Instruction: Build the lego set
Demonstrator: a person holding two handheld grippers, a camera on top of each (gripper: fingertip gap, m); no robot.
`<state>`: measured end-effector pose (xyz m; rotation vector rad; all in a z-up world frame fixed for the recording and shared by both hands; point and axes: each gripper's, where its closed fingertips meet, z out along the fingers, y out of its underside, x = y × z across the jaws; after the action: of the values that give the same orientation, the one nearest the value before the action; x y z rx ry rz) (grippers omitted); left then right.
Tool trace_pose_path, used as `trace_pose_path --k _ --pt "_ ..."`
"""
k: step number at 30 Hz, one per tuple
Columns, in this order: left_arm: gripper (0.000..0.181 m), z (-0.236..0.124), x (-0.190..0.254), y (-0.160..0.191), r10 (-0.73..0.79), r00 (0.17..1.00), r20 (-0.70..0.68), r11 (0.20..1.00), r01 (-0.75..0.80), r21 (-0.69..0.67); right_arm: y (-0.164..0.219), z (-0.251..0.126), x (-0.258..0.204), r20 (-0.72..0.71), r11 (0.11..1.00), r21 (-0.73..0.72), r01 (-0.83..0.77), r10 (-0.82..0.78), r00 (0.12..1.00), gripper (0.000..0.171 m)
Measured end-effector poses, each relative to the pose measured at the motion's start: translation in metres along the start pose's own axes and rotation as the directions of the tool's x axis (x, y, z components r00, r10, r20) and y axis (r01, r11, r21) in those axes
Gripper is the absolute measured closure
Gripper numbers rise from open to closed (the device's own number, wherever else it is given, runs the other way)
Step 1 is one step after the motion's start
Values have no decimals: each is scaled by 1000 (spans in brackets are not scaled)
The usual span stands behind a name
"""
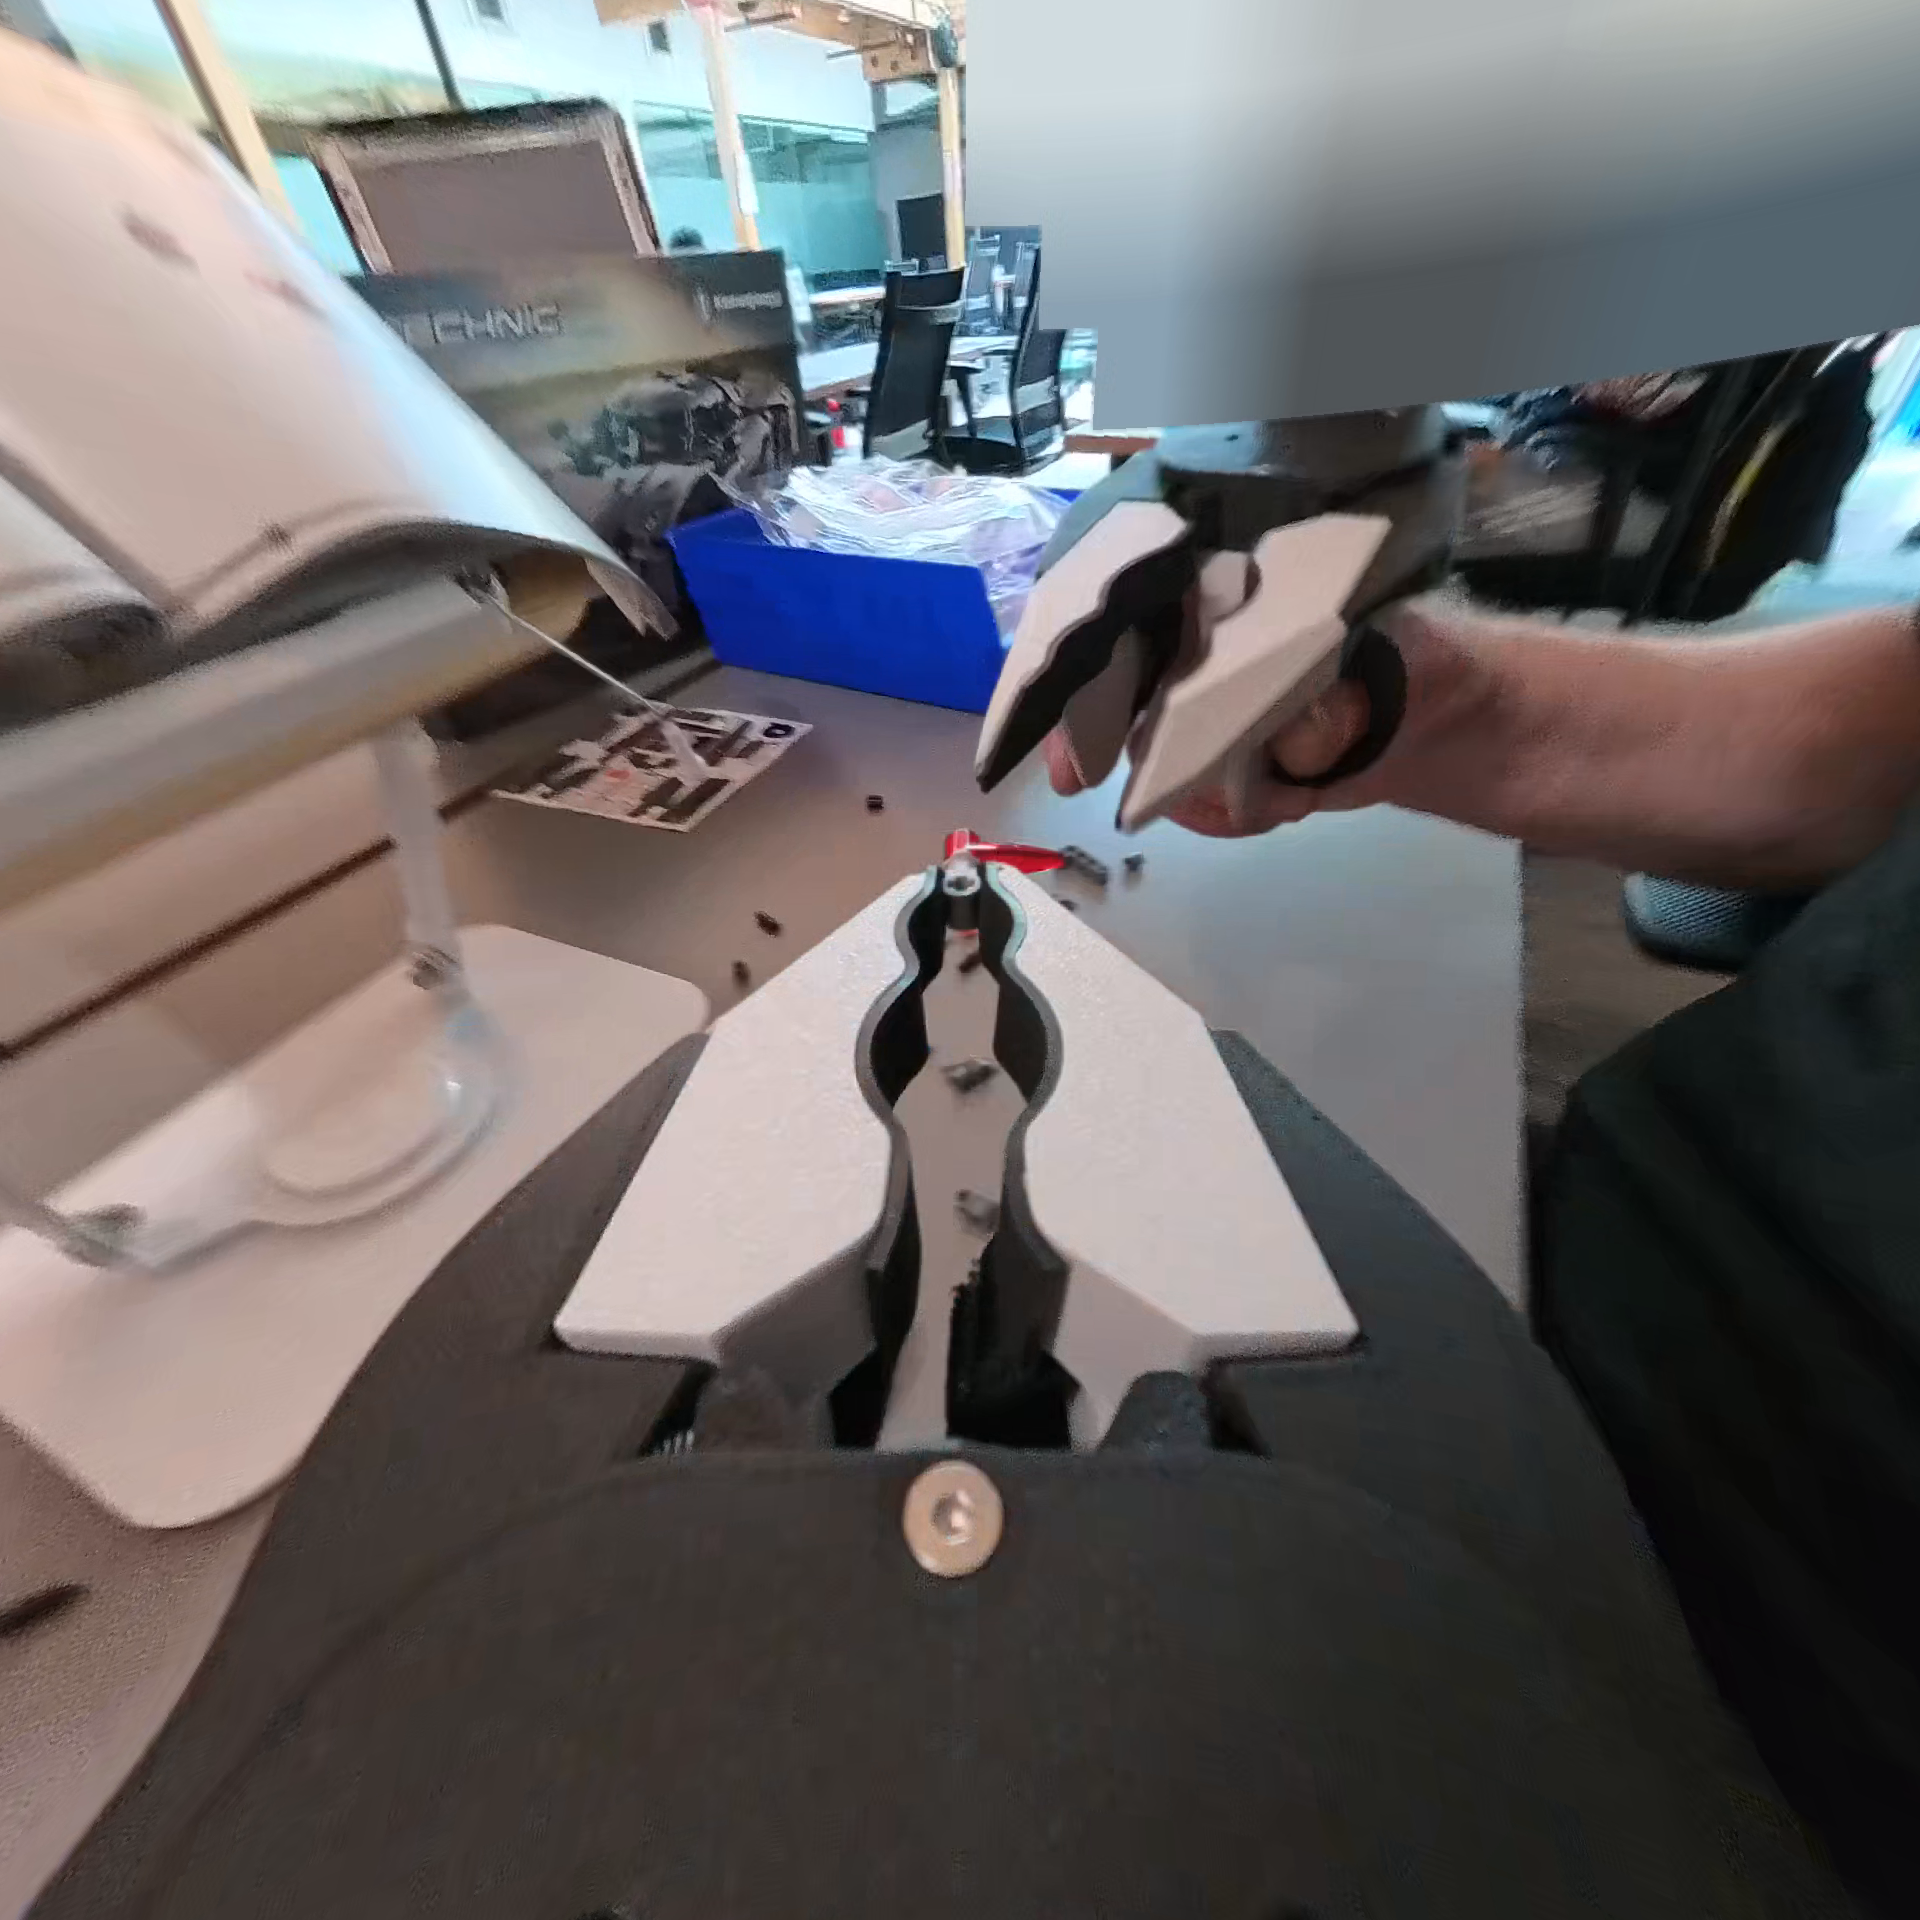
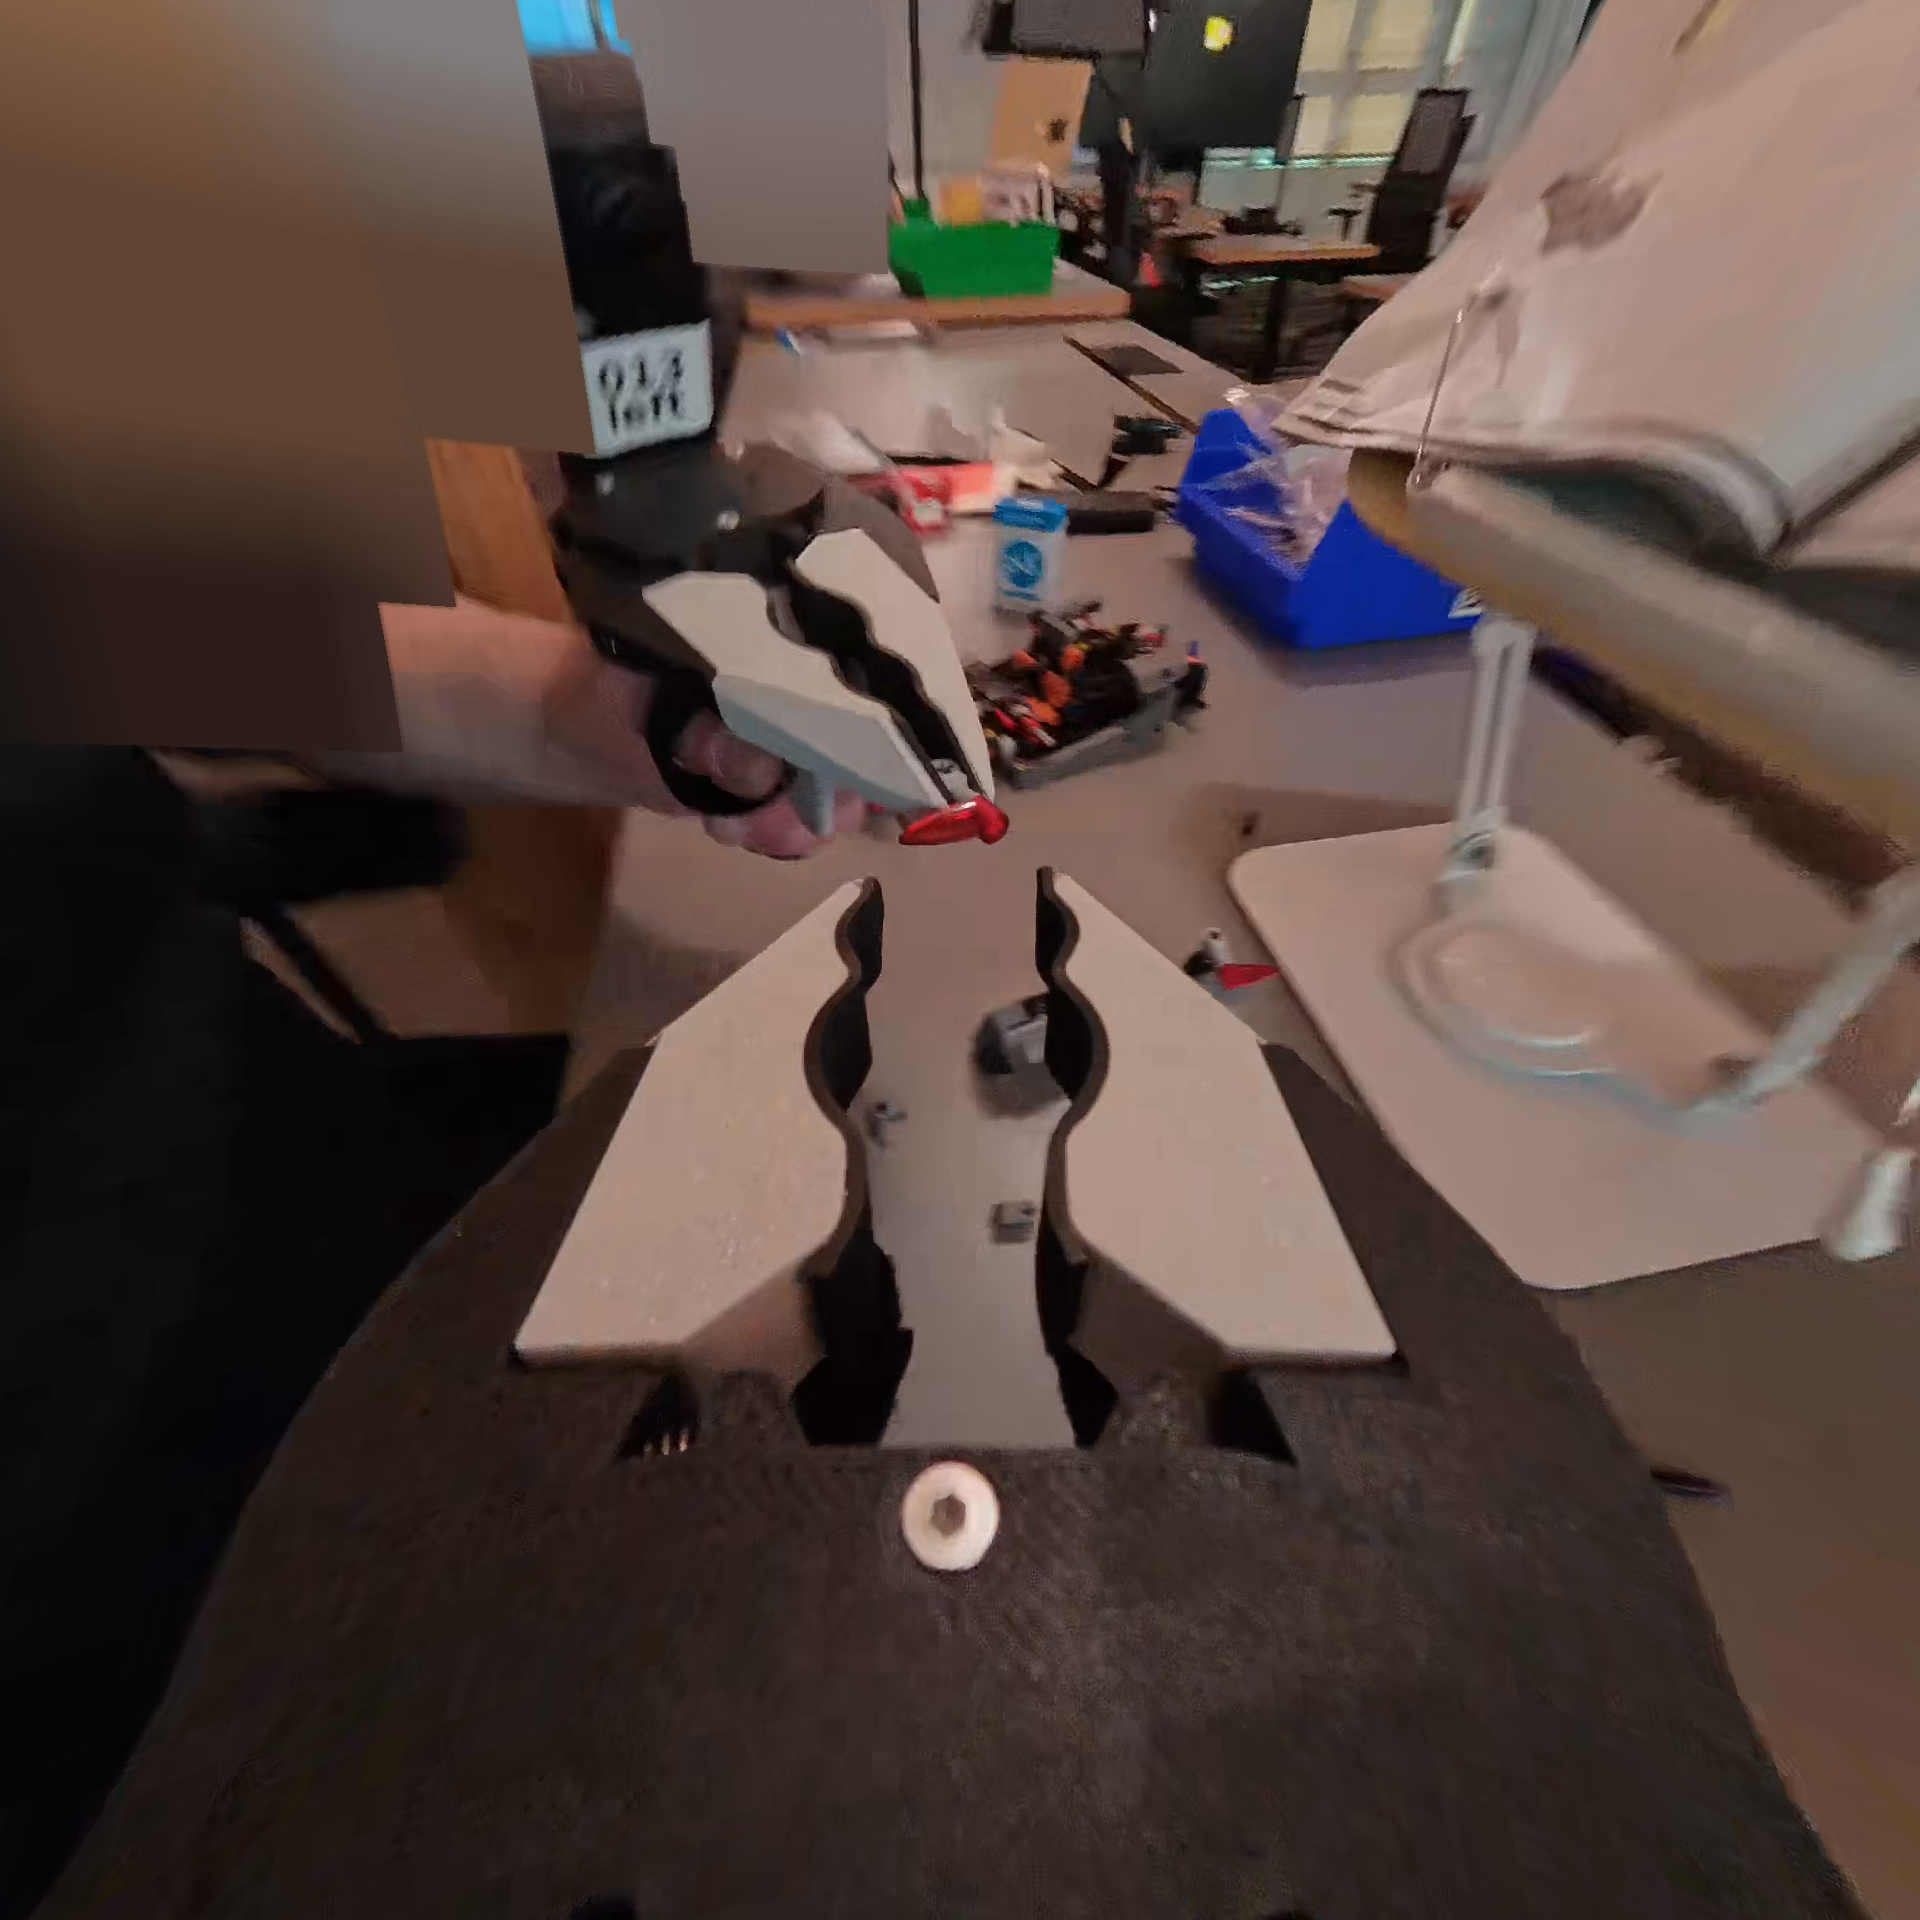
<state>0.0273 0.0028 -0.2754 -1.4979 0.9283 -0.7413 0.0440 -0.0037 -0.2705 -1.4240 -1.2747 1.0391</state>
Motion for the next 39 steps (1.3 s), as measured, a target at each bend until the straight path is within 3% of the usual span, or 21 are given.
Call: trace_pose_path --k 3,7,10,16,23,31,36,39 --pt "177 0 4 4 -129 990 -60 992 128 -8 -2 8 -12 -63 982 -44 182 -184 981 138" --pt "177 -3 15 8 -200 969 -145 980 197 -38 8 17 -19 -43 970 -106 217 -223 974 136" --pt "177 -6 24 12 -205 963 -176 978 197 -63 8 19 -26 -7 971 -98 218 -219 976 143" --pt "177 -13 29 19 -289 932 -218 957 276 -87 12 27 -39 -3 925 -125 360 -363 932 162" --pt "177 -14 31 23 -202 955 -216 978 185 -97 13 23 -37 73 977 -93 193 -186 980 143" --pt "177 -13 33 22 -132 969 -211 990 116 -86 27 29 -38 112 977 -148 153 -137 984 152" --pt "177 -14 31 23 -55 983 -176 995 40 -88 25 28 -42 168 986 -140 87 -63 984 145" --pt "177 -14 32 24 -26 985 -172 996 10 -92 24 28 -42 187 989 -134 61 -35 982 149"
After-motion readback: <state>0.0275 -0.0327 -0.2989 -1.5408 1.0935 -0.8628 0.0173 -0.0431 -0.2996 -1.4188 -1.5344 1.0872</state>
